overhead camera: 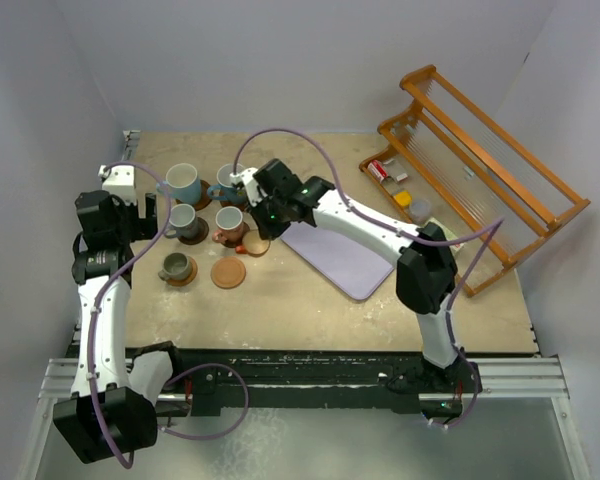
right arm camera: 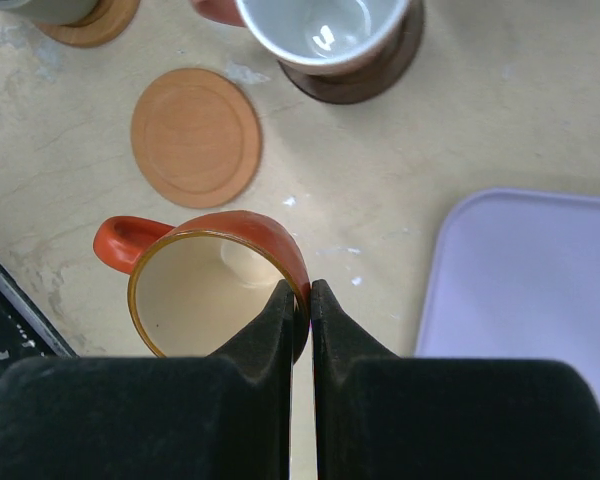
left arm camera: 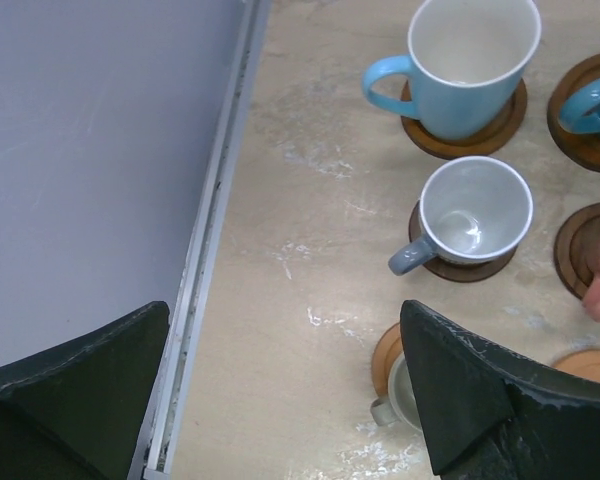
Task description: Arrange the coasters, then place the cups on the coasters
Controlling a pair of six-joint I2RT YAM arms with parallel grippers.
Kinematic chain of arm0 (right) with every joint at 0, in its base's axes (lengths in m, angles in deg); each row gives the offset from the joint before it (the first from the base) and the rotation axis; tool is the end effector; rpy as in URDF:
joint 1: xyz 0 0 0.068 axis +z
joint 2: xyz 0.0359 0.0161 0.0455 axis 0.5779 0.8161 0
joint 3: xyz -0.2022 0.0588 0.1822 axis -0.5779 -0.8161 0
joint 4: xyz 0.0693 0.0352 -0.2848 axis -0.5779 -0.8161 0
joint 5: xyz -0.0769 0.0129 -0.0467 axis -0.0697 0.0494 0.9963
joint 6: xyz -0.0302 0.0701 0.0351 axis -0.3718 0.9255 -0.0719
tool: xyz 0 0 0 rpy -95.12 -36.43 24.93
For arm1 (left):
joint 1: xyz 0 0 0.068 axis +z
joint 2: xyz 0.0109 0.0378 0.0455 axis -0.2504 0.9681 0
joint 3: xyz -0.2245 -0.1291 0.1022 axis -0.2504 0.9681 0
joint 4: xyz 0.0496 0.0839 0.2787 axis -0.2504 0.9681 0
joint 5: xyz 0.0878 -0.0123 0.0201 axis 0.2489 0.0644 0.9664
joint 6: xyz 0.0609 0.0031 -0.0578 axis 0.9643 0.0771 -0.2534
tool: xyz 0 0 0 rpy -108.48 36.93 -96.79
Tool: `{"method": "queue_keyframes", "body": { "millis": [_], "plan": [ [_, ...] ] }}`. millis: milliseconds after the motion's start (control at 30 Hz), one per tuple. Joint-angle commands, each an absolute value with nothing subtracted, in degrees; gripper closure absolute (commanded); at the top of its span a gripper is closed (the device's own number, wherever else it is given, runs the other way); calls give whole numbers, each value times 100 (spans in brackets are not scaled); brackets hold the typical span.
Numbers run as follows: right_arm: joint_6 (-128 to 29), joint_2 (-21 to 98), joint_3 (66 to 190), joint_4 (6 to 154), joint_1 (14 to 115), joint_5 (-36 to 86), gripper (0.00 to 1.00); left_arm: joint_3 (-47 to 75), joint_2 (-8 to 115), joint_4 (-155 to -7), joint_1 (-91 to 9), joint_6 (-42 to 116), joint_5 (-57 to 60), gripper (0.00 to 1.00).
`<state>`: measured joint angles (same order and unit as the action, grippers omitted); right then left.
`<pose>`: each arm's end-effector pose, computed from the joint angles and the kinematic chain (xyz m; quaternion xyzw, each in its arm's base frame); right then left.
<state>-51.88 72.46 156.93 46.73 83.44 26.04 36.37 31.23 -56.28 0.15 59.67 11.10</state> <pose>0.3452 0.3978 0.2648 -0.3645 0.8435 0.2205 0.3271 0.2664 0.0717 0.3075 -0.0368 0.8482 0.1263 0.5131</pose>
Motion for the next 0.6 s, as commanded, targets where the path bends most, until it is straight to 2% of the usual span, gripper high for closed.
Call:
{"method": "queue_keyframes", "body": {
  "millis": [0,567],
  "plan": [
    [-5063,7494,16308,4785,8627,2699,100,3644,3109,-6013,121,5786,1498,5],
    [-4874,8897,17691,4557,9099,2771,100,3745,2947,-6010,290,5790,1305,5]
  ]
}}
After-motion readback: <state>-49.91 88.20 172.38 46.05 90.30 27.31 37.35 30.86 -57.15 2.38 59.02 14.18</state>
